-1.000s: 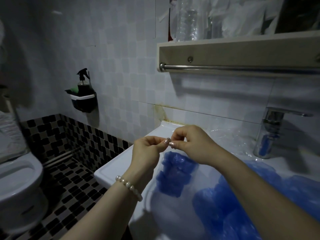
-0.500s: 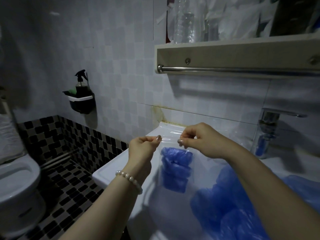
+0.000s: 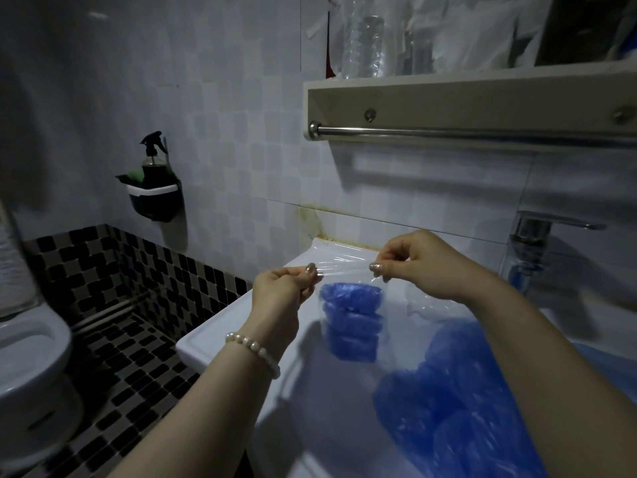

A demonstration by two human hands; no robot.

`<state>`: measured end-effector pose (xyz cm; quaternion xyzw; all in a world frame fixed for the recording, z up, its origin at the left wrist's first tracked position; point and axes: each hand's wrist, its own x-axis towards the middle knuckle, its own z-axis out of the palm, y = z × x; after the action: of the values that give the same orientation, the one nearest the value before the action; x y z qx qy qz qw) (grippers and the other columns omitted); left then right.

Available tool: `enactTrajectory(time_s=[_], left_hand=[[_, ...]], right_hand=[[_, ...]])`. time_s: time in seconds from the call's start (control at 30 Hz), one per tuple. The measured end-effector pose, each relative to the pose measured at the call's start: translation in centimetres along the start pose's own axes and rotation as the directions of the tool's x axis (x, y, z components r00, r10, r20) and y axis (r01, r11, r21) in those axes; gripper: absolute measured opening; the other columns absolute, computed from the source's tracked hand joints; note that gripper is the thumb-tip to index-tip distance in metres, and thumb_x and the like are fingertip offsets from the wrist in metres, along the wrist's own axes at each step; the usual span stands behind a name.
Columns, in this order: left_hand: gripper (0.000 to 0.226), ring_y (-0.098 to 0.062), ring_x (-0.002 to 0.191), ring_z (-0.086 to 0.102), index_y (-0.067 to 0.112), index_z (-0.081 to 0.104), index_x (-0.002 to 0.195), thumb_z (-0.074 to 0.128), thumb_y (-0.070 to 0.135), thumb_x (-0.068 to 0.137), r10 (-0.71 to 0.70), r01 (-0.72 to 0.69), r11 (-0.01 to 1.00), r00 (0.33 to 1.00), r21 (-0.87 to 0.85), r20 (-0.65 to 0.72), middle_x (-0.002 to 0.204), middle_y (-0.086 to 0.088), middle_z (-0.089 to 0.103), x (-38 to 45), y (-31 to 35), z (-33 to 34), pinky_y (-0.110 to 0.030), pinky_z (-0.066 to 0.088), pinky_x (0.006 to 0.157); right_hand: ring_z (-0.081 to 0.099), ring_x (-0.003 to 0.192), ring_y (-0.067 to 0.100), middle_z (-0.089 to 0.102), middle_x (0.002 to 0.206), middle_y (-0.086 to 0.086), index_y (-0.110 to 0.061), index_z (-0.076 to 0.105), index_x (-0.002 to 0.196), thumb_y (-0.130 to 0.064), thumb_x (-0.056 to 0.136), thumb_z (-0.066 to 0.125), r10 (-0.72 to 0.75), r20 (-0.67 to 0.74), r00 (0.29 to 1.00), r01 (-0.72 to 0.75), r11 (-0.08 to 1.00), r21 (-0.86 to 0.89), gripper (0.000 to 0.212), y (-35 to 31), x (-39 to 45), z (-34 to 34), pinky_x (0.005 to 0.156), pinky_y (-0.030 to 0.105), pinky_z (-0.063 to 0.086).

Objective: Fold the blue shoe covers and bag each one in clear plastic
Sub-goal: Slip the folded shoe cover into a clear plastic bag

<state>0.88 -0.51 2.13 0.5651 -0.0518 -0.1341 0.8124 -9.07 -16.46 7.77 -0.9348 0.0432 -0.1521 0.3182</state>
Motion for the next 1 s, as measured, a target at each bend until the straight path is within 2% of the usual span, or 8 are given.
enactTrajectory(time_s=[0.23,0.4,0.53,0.63,0.73,0.87,0.93,1.0], left_hand=[[0.02,-0.018,0.071,0.059,-0.001,0.061,0.072,0.053,-0.01,0.088,-0.021,0.022,0.999,0.999,-0.039,0.024,0.07,-0.013,0.064,0.1,-1.0,0.6,-0.021,0.048,0.065],[0.012,-0.019,0.08,0.063,0.001,0.066,0.078,0.06,-0.006,0.086,-0.03,0.031,0.999,0.999,-0.033,0.03,0.074,-0.01,0.069,1.0,-2.7,1.2,-0.024,0.051,0.079],[0.009,-0.006,0.084,0.062,0.012,0.071,0.082,0.065,0.005,0.086,0.092,-0.099,0.99,0.993,0.105,0.071,0.089,0.003,0.07,1.5,-4.3,0.6,-0.013,0.047,0.069],[0.014,-0.005,0.094,0.059,0.012,0.069,0.096,0.055,0.012,0.094,0.118,-0.136,0.978,0.986,0.158,0.117,0.103,0.003,0.067,2.0,-5.0,-0.2,-0.02,0.047,0.08],[0.025,-0.012,0.1,0.059,0.012,0.066,0.105,0.045,0.024,0.099,0.16,-0.192,0.947,0.977,0.258,0.138,0.109,0.0,0.065,2.0,-5.3,-0.2,-0.028,0.046,0.085],[0.03,-0.009,0.098,0.059,0.012,0.067,0.108,0.045,0.031,0.098,0.259,-0.327,0.88,0.938,0.345,0.228,0.108,0.002,0.065,1.2,-5.5,0.0,-0.024,0.046,0.084],[0.029,-0.01,0.098,0.059,0.012,0.068,0.105,0.046,0.029,0.098,0.278,-0.358,0.855,0.927,0.375,0.25,0.106,0.001,0.065,1.0,-5.5,0.0,-0.024,0.044,0.085],[0.027,-0.01,0.095,0.06,0.012,0.071,0.1,0.049,0.029,0.097,0.28,-0.378,0.832,0.918,0.406,0.282,0.102,0.002,0.066,1.0,-5.6,-0.1,-0.021,0.043,0.083]], right_hand=[[0.06,0.064,0.014,0.066,0.062,-0.002,-0.018,0.066,0.061,-0.025,0.078,0.074,0.056,-0.094,0.994,-0.055,0.998,0.014,0.02,0.6,0.5,-0.1,0.067,0.029,0.047],[0.063,0.072,0.028,0.066,0.063,0.004,-0.018,0.063,0.058,-0.03,0.077,0.075,0.103,-0.09,0.991,-0.11,0.991,-0.073,0.026,0.5,0.0,-0.4,0.071,0.038,0.051],[0.053,0.056,0.011,0.064,0.059,-0.002,-0.014,0.067,0.062,-0.03,0.077,0.076,0.141,-0.015,0.99,-0.141,0.974,-0.177,0.023,-0.2,-0.7,-1.2,0.057,0.026,0.042],[0.06,0.059,0.011,0.067,0.061,-0.003,-0.011,0.071,0.068,-0.031,0.073,0.079,0.168,0.043,0.985,-0.149,0.945,-0.291,0.022,-0.7,-1.1,-0.7,0.056,0.024,0.045],[0.066,0.065,0.012,0.07,0.069,-0.003,-0.012,0.074,0.083,-0.041,0.072,0.076,0.2,0.146,0.969,-0.134,0.919,-0.37,0.031,-0.7,-1.2,1.0,0.066,0.024,0.052],[0.07,0.065,0.014,0.073,0.083,-0.002,-0.018,0.07,0.106,-0.056,0.085,0.051,0.265,0.343,0.901,-0.186,0.951,-0.247,0.047,-0.6,-1.5,1.6,0.084,0.033,0.051],[0.067,0.061,0.014,0.071,0.076,-0.002,-0.017,0.07,0.094,-0.055,0.087,0.051,0.308,0.265,0.914,-0.214,0.919,-0.331,0.042,0.4,-1.1,0.7,0.075,0.03,0.05],[0.059,0.061,0.014,0.062,0.065,-0.003,-0.017,0.066,0.069,-0.05,0.083,0.063,0.413,0.157,0.897,-0.252,0.77,-0.587,0.036,2.4,-0.5,-0.4,0.066,0.027,0.046]])
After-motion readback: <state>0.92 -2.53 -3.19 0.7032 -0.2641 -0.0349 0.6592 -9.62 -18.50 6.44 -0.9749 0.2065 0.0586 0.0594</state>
